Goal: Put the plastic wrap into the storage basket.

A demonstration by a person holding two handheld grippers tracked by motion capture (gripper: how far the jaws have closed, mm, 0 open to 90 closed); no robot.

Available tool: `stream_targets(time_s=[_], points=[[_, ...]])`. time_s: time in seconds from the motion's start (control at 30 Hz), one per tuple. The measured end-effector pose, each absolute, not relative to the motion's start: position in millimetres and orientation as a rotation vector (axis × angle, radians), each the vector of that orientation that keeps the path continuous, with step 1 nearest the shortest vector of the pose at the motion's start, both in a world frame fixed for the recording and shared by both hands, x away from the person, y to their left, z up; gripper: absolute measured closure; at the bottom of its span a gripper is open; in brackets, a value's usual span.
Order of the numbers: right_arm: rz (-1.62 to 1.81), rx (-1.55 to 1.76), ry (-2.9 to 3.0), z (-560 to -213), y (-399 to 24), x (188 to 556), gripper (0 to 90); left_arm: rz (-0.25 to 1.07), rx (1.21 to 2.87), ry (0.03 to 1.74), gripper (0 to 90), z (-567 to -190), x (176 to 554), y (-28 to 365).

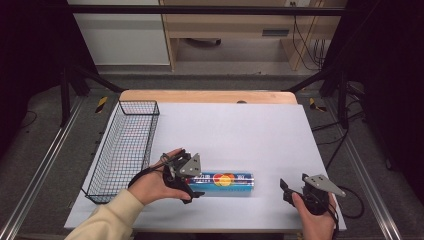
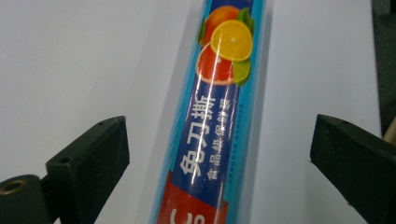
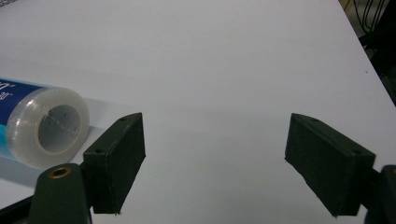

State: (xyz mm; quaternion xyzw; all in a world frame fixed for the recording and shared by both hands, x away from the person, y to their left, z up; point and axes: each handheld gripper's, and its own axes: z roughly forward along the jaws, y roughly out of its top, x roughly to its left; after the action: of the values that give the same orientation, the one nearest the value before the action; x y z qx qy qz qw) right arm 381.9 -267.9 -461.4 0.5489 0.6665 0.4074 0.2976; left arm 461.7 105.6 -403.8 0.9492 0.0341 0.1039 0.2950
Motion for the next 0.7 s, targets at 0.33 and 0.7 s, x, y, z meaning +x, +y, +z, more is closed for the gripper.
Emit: stream_targets(time_s=[0.33, 0.7], points=[[1.087, 1.448, 1.787, -462.4, -266.9, 383.0, 20.1, 0.186, 2.657, 0.028, 10.5, -431.5, 479.9, 84.5], [1.077, 1.438, 1.801, -463.7, -265.7, 384.2, 19.9, 0.146, 2.679, 0.018, 14.9, -441.5, 485.2, 81.2]])
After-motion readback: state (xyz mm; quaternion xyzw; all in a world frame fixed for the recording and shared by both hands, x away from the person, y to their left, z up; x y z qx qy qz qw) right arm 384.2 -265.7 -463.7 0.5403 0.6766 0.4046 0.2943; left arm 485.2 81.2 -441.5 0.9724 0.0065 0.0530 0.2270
